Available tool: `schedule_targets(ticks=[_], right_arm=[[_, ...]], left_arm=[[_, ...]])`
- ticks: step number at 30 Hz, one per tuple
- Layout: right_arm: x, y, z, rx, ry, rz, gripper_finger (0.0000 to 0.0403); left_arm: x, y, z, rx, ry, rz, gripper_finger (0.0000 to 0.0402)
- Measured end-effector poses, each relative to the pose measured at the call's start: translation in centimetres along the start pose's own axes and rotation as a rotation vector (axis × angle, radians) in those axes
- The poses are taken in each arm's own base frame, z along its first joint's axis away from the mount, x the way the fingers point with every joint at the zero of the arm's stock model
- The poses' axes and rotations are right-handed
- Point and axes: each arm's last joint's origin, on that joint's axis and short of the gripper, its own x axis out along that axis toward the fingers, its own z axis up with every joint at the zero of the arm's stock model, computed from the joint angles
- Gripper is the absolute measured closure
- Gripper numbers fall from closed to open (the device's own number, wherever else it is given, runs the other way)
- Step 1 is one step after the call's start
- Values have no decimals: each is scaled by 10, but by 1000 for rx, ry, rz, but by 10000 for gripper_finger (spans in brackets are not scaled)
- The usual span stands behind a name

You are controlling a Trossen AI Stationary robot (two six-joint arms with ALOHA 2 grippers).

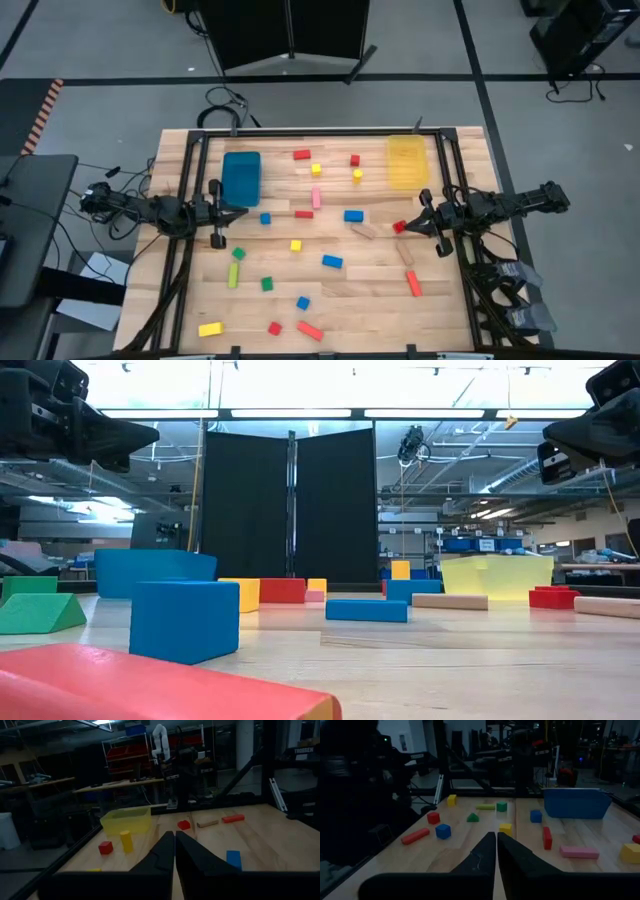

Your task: Sort blocks by size

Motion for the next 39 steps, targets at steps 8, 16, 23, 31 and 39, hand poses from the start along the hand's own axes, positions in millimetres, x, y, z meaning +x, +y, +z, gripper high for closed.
schedule_targets(ticks=[8,16,23,31,39], right_arm=[[0,0,0,0,0,1,373],[0,0,0,0,0,0,373],[0,-2,1,-93,-12,-54,373],[-2,-5,17,-379,-143,-216,373],[-29,-10,68,-127,-725,-468,373]], left_arm=[[0,0,0,0,0,0,376],[-1,2,14,-120,-139,-8,376],[-2,6,41,-365,-292,-42,376],[24,0,76,-317,-216,-68,376],[62,-16,65,-215,27,-16,376]])
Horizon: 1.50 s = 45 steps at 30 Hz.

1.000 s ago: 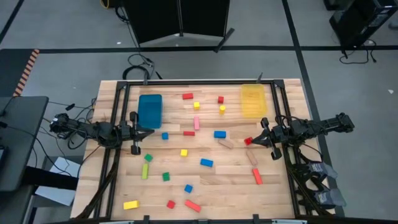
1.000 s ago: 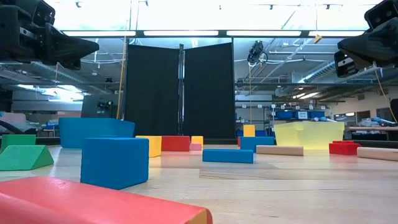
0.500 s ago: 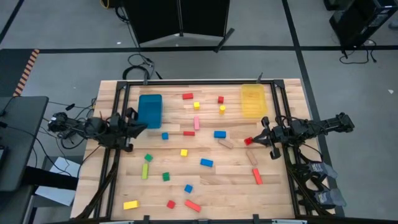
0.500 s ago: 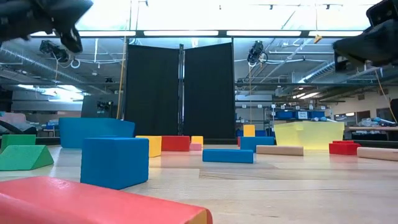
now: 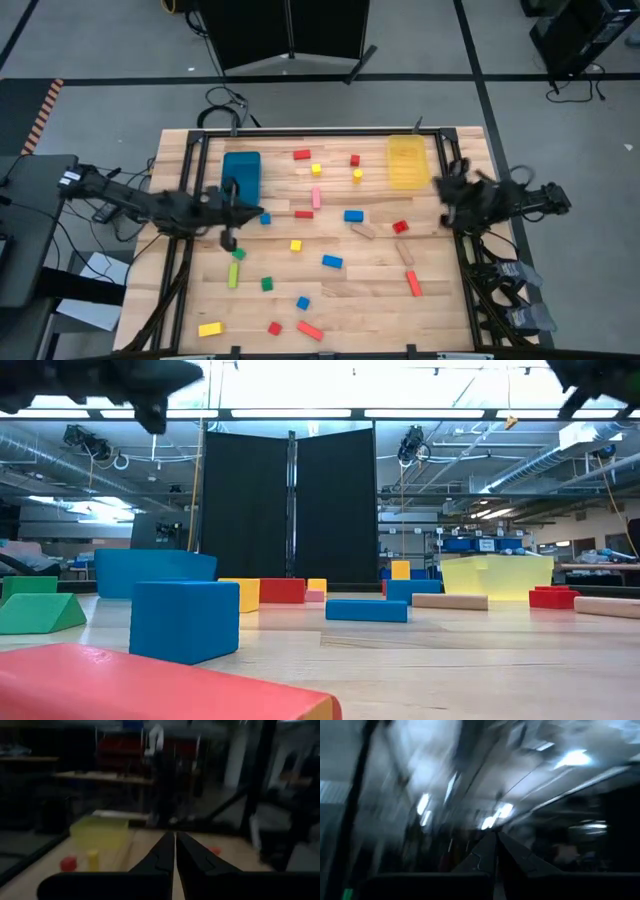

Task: Sort blocks by size
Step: Put the small blue block into the blue bin

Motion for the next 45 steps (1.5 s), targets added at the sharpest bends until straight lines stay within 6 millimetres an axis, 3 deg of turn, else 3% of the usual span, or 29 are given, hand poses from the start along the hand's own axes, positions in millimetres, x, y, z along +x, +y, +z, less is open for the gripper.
schedule_targets(ticks=[3,6,12,17,24,29,34,45], right_arm=[[5,-3,14,38,-10,-55,373],[15,-1,20,-11,146,-23,373],[44,7,34,8,292,-22,373],[67,16,30,-109,372,-8,373],[82,26,4,-241,483,20,373],[88,32,-15,-272,553,35,373],[91,36,-25,-270,589,40,373],[96,39,-31,-257,578,38,373]], left_arm=[[10,-1,-13,3,107,92,374],[17,0,-25,11,287,187,360],[37,-4,-26,18,565,292,291],[60,-11,-28,128,806,324,228],[85,-9,-50,235,1163,348,168],[97,-3,-61,256,1248,312,151],[97,10,-66,238,1320,330,147],[102,25,-68,210,1364,246,147]])
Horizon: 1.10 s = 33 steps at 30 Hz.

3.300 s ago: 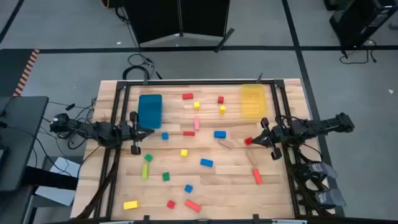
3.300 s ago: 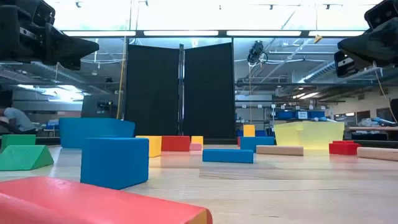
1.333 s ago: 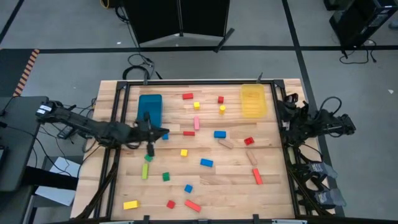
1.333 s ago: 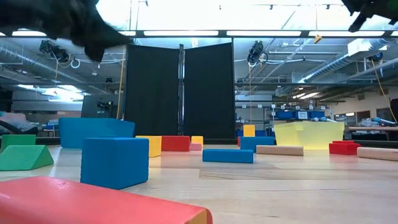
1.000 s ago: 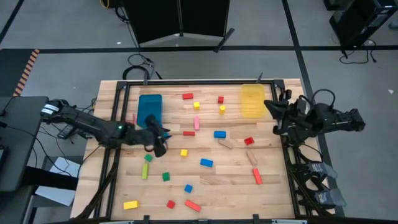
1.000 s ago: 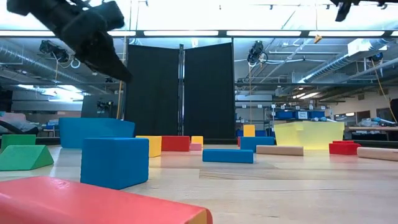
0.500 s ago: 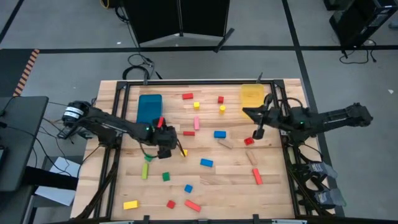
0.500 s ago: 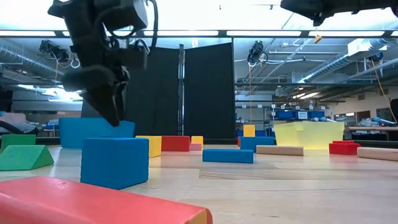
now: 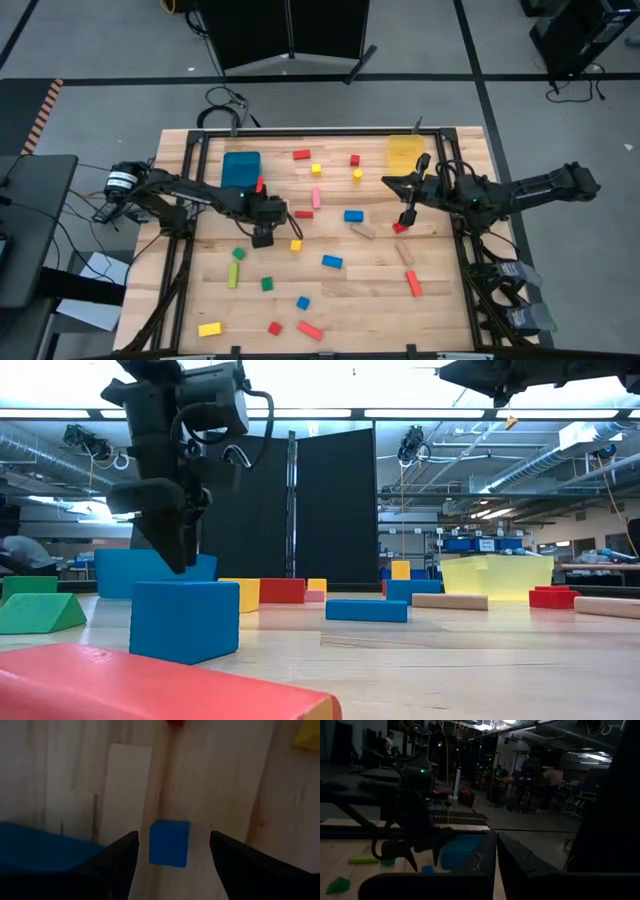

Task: Sort blocks by size
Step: Put the small blue block into the blue bin

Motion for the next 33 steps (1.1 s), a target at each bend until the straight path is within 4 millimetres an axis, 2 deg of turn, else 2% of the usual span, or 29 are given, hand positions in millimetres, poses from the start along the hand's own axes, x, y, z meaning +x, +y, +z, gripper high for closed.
schedule_targets(ticks=[5,13,18,20,24,29,33], right_arm=[[0,0,1,2,-6,-1,373],[0,0,2,9,-23,-3,373],[0,0,3,12,-29,-4,373],[1,0,3,11,-29,-4,373],[0,0,3,12,-29,-4,373],[0,0,3,14,-35,-5,373],[0,0,3,15,-36,-6,373]], left_arm=[[7,-1,1,27,23,0,147],[33,-8,0,55,131,15,147],[37,-9,0,55,138,16,164],[36,-9,1,52,132,11,190],[34,-9,1,46,122,5,267],[30,-8,6,34,83,16,263],[-6,-6,26,32,-120,4,263]])
